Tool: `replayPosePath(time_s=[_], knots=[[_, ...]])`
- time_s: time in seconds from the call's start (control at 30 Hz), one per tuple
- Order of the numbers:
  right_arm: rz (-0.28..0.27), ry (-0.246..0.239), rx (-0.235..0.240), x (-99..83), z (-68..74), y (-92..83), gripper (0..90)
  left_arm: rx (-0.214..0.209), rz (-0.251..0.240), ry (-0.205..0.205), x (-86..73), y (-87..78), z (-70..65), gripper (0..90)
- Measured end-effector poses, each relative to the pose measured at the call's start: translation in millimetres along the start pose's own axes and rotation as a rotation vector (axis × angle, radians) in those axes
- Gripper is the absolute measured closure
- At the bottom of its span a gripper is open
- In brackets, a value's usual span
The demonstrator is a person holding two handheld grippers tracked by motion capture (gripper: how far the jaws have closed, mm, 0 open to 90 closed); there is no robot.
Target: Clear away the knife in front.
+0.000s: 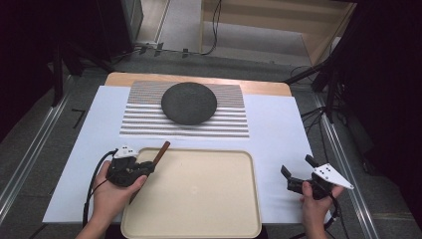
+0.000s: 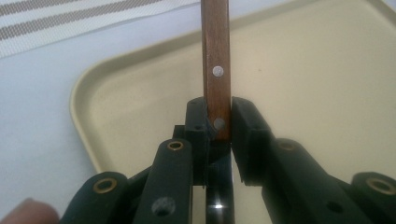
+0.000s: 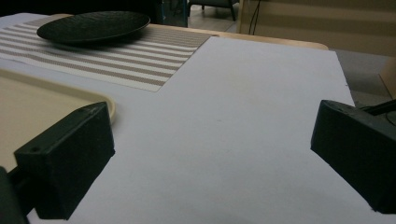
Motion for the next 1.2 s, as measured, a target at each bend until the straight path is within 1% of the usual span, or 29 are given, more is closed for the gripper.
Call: replayPosePath(time_s=[0.23,0.37,0.5,0.7,0.77,0.8,0.87,0.9,0.93,0.97,1.03,1.07,1.13,1.17,1.2], knots=[[-0.002,-0.002,0.0,0.1,-0.2,0.3,0.0,-0.002,0.004,-0.03,-12.5,2.3,1.3,76.5],[-0.001,-0.002,0.0,0.0,-0.1,0.2,0.0,0.003,0.013,-0.028,-16.9,4.1,1.7,76.5],[-0.001,-0.002,-0.001,0.0,-0.1,0.3,0.0,0.01,0.012,-0.047,-21.7,4.4,3.1,76.4],[0.001,-0.001,-0.002,-0.2,0.0,0.3,0.0,0.025,0.019,-0.05,-27.5,4.5,4.1,76.1],[0.001,-0.001,-0.003,-0.2,0.0,0.2,0.0,0.024,0.016,-0.051,-28.5,3.7,4.4,76.0],[0.0,-0.001,-0.002,-0.2,0.0,0.3,0.0,0.03,0.014,-0.049,-28.8,3.0,5.2,75.8],[0.001,-0.001,-0.003,-0.2,-0.1,0.4,0.0,0.056,0.004,-0.043,-29.5,0.9,8.6,75.3],[0.001,-0.001,-0.004,-0.2,-0.1,0.4,0.0,0.077,-0.004,-0.034,-29.6,-0.8,11.5,74.4],[0.001,-0.002,-0.003,-0.1,0.0,0.4,0.0,0.103,-0.022,-0.023,-29.0,-2.2,14.4,71.9],[0.002,-0.001,-0.004,-0.2,-0.1,0.4,0.0,0.113,-0.044,-0.009,-28.0,-3.5,16.6,67.5],[0.001,0.0,-0.003,-0.1,-0.1,0.5,0.0,0.087,-0.083,0.009,-24.5,-5.9,17.4,66.3],[0.0,-0.001,-0.003,0.0,-0.2,0.5,0.0,0.07,-0.1,0.022,-22.1,-6.5,16.7,68.7],[0.002,-0.001,-0.004,-0.1,-0.2,0.5,0.0,0.056,-0.116,0.058,-18.0,-6.1,15.3,73.7],[0.001,0.0,-0.004,0.0,-0.2,0.6,0.0,0.053,-0.116,0.093,-16.5,-4.4,14.9,77.8],[0.002,-0.002,-0.004,0.0,-0.2,0.6,0.0,0.046,-0.117,0.113,-15.3,-1.8,14.0,80.6]])
Point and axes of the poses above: each handheld gripper's, and its own axes: y roughly forward along the jaws, x roughly out of its top, z roughly to its left, the point moved 8 cm from there along y, roughly forward along the jaws, and after that the axes turned 14 degrees about -x, right-handed, at the moved point
